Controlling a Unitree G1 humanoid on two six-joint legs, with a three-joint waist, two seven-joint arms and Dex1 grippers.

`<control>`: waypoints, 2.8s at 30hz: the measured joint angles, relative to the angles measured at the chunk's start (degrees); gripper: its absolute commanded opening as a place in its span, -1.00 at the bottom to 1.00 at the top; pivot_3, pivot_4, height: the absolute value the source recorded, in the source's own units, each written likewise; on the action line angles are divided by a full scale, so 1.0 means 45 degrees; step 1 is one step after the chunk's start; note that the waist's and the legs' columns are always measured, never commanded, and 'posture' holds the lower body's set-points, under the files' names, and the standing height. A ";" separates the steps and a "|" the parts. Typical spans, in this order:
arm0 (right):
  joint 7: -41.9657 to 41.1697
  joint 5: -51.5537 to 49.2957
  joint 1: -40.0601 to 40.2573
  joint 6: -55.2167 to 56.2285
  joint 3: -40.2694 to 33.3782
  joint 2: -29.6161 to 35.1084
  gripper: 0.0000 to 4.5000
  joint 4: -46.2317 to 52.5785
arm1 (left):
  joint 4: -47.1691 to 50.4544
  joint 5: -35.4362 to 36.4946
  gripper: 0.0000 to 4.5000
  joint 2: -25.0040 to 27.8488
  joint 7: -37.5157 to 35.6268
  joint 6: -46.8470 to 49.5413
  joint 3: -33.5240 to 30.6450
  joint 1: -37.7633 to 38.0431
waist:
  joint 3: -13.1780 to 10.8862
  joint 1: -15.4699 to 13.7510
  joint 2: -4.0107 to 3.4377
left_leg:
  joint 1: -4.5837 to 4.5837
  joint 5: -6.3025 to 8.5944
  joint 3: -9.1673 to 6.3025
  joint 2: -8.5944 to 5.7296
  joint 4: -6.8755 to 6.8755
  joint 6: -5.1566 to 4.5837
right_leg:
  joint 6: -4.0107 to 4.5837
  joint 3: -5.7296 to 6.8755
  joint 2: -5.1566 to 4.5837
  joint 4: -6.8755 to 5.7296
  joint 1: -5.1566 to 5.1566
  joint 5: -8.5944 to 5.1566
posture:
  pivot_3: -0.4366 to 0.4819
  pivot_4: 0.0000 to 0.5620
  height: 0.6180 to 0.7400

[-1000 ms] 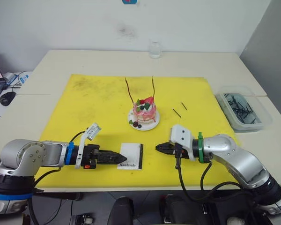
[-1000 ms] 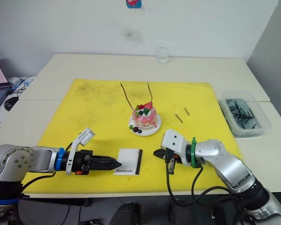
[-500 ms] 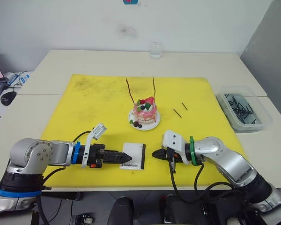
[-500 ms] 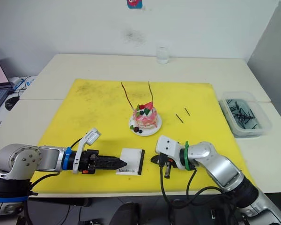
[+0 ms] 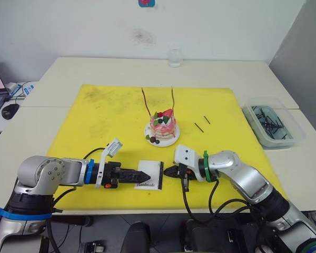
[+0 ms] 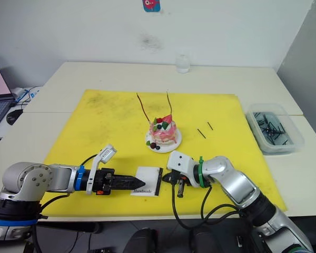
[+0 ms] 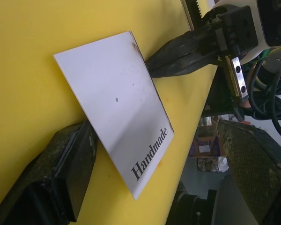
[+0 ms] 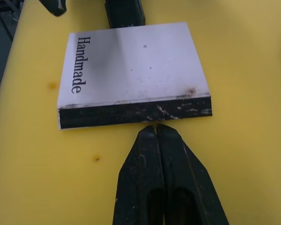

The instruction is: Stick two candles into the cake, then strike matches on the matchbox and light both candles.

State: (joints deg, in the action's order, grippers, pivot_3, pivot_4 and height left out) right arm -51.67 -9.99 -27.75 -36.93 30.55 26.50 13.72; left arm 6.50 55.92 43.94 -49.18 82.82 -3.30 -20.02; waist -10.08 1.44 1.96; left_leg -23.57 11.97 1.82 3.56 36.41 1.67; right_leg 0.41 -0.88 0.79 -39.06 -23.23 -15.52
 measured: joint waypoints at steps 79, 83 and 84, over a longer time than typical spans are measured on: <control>0.0367 -0.0965 0.0658 -0.1680 -0.1523 0.2086 -1.00 0.1758 | -0.0945 0.0452 -0.11 -0.5276 0.4670 0.1549 -0.1656 -0.0789 | -0.0008 0.0072 0.0024 | -0.0038 0.0000 -0.0019 -0.0018 0.0002 0.0001 | -0.0025 0.0008 0.0022 0.0001 -0.0026 0.0003 | -0.05 -0.47 1.00; 0.0336 -0.0858 0.0345 -0.1588 -0.1455 0.1935 -1.00 0.1537 | -0.1097 0.0453 -0.11 -0.5332 0.4674 0.1644 -0.1750 -0.0852 | -0.0007 0.0069 0.0024 | -0.0038 -0.0001 -0.0021 -0.0018 0.0004 0.0001 | -0.0025 0.0009 0.0022 0.0001 -0.0022 0.0006 | -0.05 -0.47 1.00; 0.0330 -0.0807 0.0323 -0.1581 -0.1405 0.1899 -1.00 0.1473 | -0.1107 0.0452 -0.11 -0.5338 0.4676 0.1702 -0.1767 -0.0871 | -0.0007 0.0070 0.0024 | -0.0038 -0.0001 -0.0019 -0.0018 0.0004 0.0001 | -0.0026 0.0006 0.0022 0.0002 -0.0022 0.0006 | -0.05 -0.47 1.00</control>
State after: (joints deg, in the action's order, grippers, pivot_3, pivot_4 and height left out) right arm -50.19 -13.62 -26.30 -44.04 24.22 35.05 20.34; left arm 1.52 57.95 19.92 -28.14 90.47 -11.25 -23.94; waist -10.12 1.76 2.07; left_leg -23.74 11.97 1.74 3.48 36.43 1.68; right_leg 0.29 -0.85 0.89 -39.05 -23.33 -15.49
